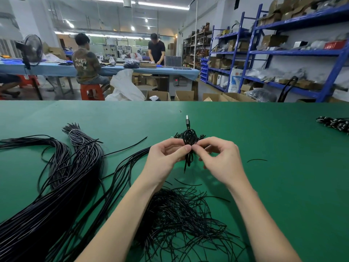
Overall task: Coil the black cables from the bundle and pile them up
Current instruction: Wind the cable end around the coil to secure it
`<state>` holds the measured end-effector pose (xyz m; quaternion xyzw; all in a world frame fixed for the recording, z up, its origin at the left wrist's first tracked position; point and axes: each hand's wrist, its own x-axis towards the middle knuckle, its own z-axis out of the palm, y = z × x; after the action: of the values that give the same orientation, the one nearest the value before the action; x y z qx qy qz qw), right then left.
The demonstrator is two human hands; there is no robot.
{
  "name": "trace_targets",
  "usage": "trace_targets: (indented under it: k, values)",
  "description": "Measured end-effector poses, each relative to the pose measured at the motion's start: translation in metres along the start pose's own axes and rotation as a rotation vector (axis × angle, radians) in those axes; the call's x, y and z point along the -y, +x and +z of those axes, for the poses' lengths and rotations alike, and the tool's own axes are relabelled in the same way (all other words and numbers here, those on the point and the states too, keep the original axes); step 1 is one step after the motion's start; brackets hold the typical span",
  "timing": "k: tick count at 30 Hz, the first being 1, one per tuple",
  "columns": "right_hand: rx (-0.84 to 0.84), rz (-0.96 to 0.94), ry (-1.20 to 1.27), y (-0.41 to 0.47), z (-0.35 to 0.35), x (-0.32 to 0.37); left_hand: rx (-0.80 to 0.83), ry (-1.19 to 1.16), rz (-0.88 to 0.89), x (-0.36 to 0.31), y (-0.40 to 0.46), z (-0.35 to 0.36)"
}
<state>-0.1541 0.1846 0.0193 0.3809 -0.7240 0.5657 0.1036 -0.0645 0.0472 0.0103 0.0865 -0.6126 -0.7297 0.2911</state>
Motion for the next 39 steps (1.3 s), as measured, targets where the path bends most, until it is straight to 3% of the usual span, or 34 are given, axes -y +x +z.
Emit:
trace_targets:
  k: [2, 4, 6, 8, 10, 12, 15, 19, 23, 25, 27, 28, 30, 32, 33, 35, 39]
  values:
    - [0.002, 0.238, 0.177, 0.003, 0.007, 0.002, -0.024, 0.175, 0.181, 0.003, -0.002, 0.002]
    - [0.056, 0.616, 0.586, 0.004, 0.009, 0.007, -0.020, 0.340, 0.335, 0.005, -0.003, 0.002]
    - [0.144, 0.858, 0.852, 0.003, 0.005, 0.009, -0.017, 0.420, 0.337, 0.006, -0.002, 0.002]
    - [0.198, 0.792, 0.681, 0.002, 0.003, 0.005, -0.018, 0.357, 0.168, 0.005, -0.001, 0.001]
    - [0.168, 0.520, 0.287, 0.000, 0.001, 0.004, -0.032, 0.181, -0.043, 0.005, 0.002, -0.001]
    - [0.165, 0.268, 0.060, 0.001, -0.002, 0.003, -0.038, 0.011, -0.197, 0.004, 0.003, -0.005]
    - [0.209, 0.060, -0.027, -0.001, -0.005, -0.001, 0.007, -0.120, -0.298, -0.002, 0.004, -0.009]
    - [0.126, -0.046, -0.047, -0.002, -0.008, -0.004, 0.061, -0.210, -0.357, -0.005, 0.002, -0.006]
    - [0.026, 0.099, -0.035, -0.002, 0.001, -0.005, 0.060, -0.199, -0.341, -0.003, 0.002, -0.003]
    - [0.043, 0.403, 0.230, 0.000, 0.008, -0.004, 0.031, -0.137, -0.283, -0.002, 0.002, -0.002]
    - [0.130, 0.763, 0.695, 0.001, 0.011, 0.003, 0.013, -0.087, -0.243, -0.002, 0.001, -0.002]
    - [0.152, 0.823, 0.770, 0.000, 0.010, 0.004, 0.008, -0.081, -0.243, -0.003, 0.001, -0.002]
    - [0.176, 0.645, 0.521, -0.001, 0.010, 0.002, 0.011, -0.119, -0.301, -0.005, 0.002, -0.004]
    - [0.128, 0.273, 0.077, -0.002, 0.006, 0.000, 0.014, -0.184, -0.385, -0.006, 0.003, -0.005]
    - [0.130, 0.115, -0.019, -0.001, 0.003, -0.002, 0.010, -0.211, -0.420, -0.007, 0.003, -0.006]
    - [0.194, -0.059, -0.049, -0.002, -0.001, -0.005, 0.012, -0.263, -0.479, -0.010, 0.003, -0.010]
    - [0.230, -0.121, -0.038, -0.001, -0.012, -0.005, 0.049, -0.359, -0.578, -0.014, 0.003, -0.014]
